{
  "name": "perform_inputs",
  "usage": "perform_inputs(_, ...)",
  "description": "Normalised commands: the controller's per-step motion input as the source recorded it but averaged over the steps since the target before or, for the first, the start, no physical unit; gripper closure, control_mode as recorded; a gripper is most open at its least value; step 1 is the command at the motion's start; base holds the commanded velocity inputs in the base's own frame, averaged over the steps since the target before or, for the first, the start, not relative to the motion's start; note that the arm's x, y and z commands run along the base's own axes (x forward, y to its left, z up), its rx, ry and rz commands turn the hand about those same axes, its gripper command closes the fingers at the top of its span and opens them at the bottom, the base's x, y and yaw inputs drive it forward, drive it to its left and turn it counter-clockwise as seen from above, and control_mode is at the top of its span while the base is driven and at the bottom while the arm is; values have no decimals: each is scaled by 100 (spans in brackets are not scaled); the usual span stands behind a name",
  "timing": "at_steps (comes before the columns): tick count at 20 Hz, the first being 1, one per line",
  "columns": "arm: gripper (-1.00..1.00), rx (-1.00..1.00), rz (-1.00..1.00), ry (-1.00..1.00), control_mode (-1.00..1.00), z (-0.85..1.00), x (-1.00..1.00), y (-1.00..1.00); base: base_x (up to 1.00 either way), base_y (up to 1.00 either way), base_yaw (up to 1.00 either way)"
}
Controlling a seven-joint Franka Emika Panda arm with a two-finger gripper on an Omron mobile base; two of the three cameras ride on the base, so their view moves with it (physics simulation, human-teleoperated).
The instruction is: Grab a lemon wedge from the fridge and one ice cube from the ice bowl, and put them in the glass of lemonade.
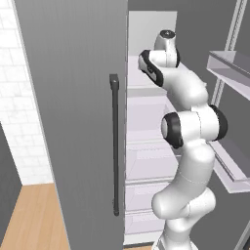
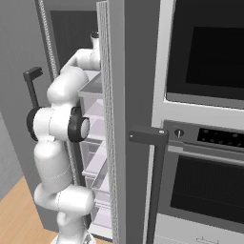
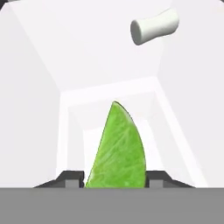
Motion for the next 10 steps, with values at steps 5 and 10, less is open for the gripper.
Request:
perform_inputs(5,100,-4,-7,-21,-100,-92,-78,-3,0,0,0)
perform_inputs(10,100,0,-16,-17,-100,-53,-100,44,0,0,0)
